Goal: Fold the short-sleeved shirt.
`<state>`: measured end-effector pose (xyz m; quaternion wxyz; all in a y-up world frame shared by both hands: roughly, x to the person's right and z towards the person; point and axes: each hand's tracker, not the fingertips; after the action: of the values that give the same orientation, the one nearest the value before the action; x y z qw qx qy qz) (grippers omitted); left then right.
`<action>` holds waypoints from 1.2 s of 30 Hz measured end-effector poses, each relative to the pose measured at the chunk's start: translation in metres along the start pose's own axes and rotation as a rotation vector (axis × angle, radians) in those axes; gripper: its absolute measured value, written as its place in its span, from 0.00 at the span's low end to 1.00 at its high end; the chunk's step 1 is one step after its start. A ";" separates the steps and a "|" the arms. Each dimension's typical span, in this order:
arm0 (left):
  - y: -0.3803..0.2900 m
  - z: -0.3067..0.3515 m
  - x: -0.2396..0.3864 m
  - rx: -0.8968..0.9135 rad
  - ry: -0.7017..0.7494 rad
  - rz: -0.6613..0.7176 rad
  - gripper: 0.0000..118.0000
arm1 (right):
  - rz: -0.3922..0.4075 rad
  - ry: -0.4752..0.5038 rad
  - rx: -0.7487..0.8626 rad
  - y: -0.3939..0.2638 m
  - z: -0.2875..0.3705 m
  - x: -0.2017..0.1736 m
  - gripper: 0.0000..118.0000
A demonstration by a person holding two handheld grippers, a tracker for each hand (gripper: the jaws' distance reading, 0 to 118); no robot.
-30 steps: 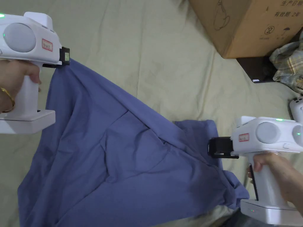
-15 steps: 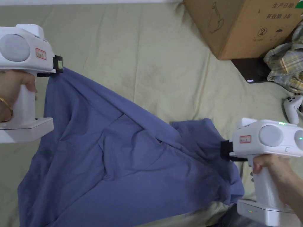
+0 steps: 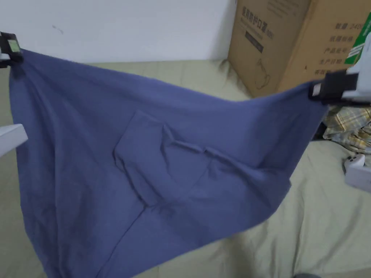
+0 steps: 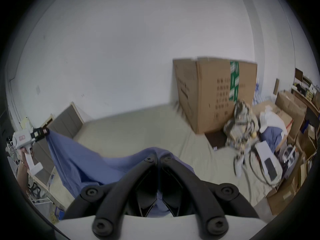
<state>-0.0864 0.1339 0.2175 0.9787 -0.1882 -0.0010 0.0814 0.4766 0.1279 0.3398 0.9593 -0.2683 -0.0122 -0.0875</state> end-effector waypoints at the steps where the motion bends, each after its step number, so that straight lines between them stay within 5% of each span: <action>1: 0.010 0.012 -0.006 0.029 -0.001 0.015 0.00 | -0.002 0.008 0.036 0.015 0.010 -0.003 0.00; 19: 0.139 0.108 -0.011 0.321 0.136 -0.009 0.00 | 0.220 -0.104 0.315 0.188 0.086 -0.105 0.00; 36: 0.207 -0.017 0.034 0.250 0.343 -0.186 0.00 | 0.245 -0.299 0.372 0.287 -0.022 -0.160 0.00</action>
<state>-0.0857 0.3229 0.1245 0.9836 -0.0757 0.1581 -0.0426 0.3690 0.3833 0.1630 0.9830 -0.0969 -0.1373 0.0735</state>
